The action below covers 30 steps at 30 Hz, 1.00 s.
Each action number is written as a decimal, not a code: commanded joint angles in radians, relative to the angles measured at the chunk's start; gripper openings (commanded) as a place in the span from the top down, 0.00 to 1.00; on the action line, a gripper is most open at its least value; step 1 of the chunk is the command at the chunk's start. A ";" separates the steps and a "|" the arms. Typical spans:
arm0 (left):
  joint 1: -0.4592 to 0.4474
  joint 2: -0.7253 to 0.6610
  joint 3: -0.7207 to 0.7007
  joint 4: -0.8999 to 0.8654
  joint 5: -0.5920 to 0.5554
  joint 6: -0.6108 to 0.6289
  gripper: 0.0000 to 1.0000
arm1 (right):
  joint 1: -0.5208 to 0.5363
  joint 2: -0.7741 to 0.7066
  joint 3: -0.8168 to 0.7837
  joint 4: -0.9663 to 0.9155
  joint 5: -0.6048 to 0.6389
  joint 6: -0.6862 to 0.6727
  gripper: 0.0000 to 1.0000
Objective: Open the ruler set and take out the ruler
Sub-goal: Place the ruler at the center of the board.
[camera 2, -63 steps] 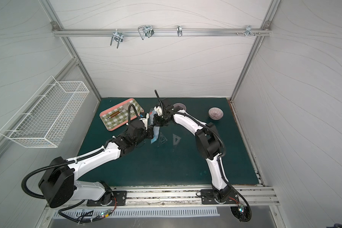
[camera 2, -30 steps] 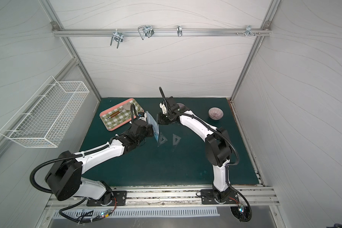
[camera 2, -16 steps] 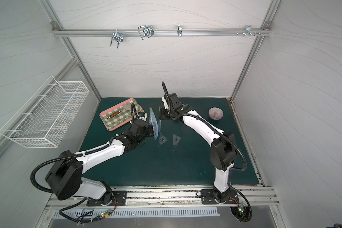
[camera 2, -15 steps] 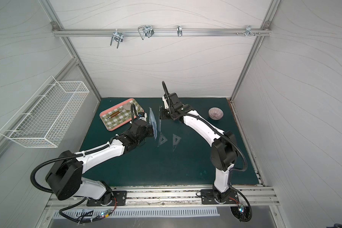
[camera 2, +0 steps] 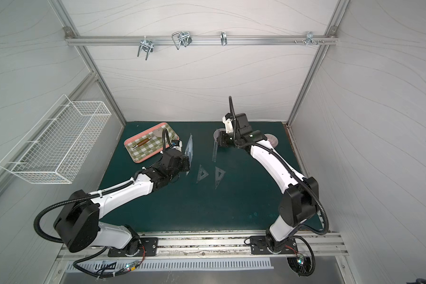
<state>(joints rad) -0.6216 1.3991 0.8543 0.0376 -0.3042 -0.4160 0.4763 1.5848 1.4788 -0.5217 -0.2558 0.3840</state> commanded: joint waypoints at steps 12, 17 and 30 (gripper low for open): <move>0.006 -0.146 0.009 -0.088 -0.042 0.046 1.00 | -0.188 -0.082 -0.302 -0.010 -0.281 -0.096 1.00; 0.005 -0.167 0.009 -0.114 -0.043 0.055 1.00 | -0.219 -0.010 -0.353 -0.006 -0.322 -0.138 1.00; 0.006 -0.180 0.005 -0.115 -0.028 0.074 1.00 | -0.292 0.150 -0.390 -0.034 -0.270 -0.237 0.98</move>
<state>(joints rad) -0.6216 1.2346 0.8536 -0.1162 -0.3252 -0.3511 0.1967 1.6897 1.0855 -0.5335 -0.5266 0.2100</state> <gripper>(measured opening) 0.055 0.047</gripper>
